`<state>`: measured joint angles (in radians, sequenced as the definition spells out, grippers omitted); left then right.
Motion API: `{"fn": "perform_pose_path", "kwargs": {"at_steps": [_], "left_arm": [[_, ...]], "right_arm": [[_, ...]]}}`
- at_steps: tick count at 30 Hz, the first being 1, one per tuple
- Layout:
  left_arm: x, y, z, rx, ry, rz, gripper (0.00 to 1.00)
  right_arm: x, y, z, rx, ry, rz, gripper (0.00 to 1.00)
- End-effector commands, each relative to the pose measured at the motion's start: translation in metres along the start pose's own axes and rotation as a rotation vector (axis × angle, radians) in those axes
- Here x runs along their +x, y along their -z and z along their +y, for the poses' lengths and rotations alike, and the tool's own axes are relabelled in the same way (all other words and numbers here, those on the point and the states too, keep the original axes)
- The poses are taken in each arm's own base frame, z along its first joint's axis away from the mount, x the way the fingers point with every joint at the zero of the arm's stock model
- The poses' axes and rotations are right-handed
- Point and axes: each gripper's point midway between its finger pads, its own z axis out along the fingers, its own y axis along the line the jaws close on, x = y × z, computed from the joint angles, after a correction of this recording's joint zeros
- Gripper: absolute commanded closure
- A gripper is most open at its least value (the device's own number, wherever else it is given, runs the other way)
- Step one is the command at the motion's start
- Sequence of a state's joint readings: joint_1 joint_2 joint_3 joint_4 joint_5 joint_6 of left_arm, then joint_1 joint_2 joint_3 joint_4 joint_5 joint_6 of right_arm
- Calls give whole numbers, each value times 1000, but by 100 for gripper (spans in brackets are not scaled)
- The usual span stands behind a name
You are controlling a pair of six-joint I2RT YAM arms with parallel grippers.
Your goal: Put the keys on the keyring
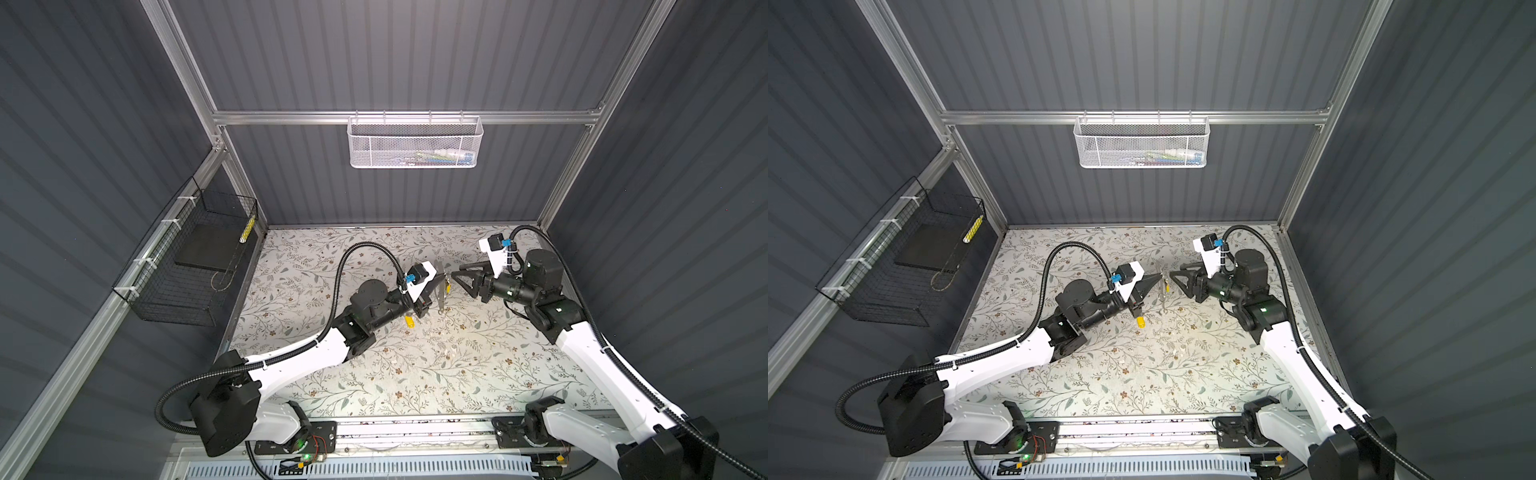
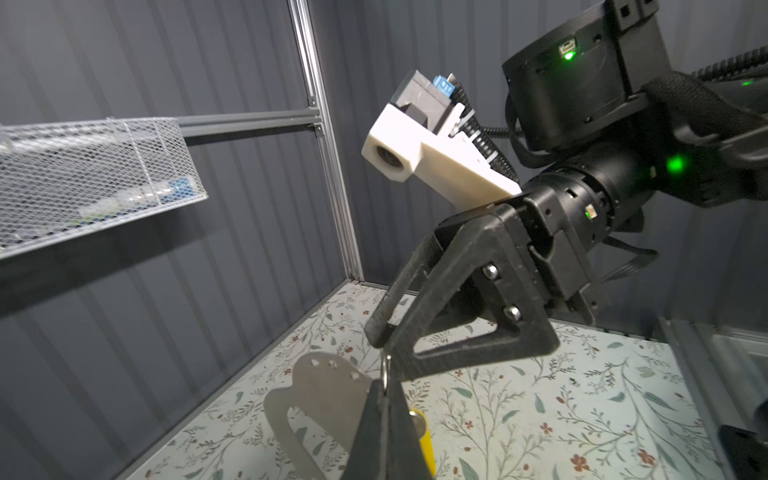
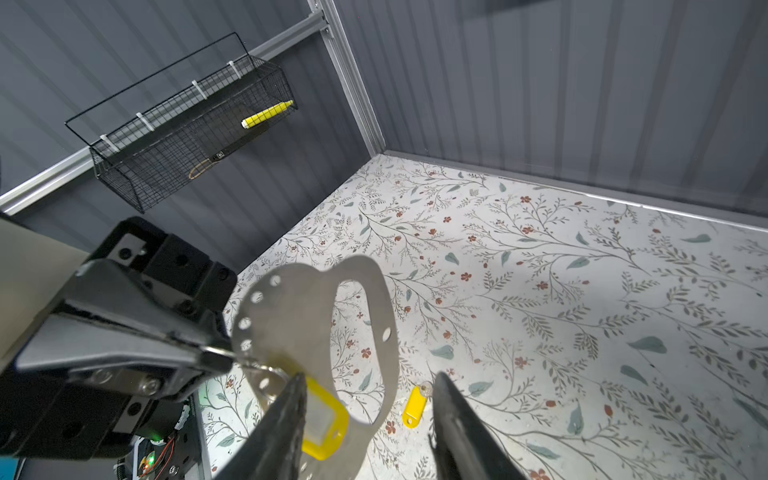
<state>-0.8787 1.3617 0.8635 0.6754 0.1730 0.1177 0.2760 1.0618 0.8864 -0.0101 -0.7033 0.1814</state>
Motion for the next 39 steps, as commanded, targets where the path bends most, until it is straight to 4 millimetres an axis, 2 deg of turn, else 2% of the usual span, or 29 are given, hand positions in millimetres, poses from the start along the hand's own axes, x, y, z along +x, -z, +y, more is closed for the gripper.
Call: {"fn": "perform_pose_path", "kwargs": {"at_steps": [1,4,7,13,18,22,27,33,39], "left_arm": [[-33,6,11,64,90,-104,100],[-35,12,17,121,138,-147,100],[-36,16,13,195,155,-176,100],[-37,23,9,311,171,-202,100],[-36,30,20,342,211,-231,100],[-35,38,28,379,244,-268,100],[-32,45,42,410,303,-312,100],[-25,41,47,407,325,-306,100],[-28,37,53,375,326,-294,100]], "right_arm": [[-11,2,15,-82,59,-45,56],[-7,2,21,-128,78,-42,58],[-3,1,25,-159,93,-44,59],[-7,-1,32,-226,133,-77,54],[-14,-3,37,-285,155,-101,51],[-10,-8,40,-347,168,-91,51],[-10,-5,45,-373,218,-96,44],[-31,-10,46,-414,118,-90,38],[-51,-17,43,-460,-25,-76,41]]}}
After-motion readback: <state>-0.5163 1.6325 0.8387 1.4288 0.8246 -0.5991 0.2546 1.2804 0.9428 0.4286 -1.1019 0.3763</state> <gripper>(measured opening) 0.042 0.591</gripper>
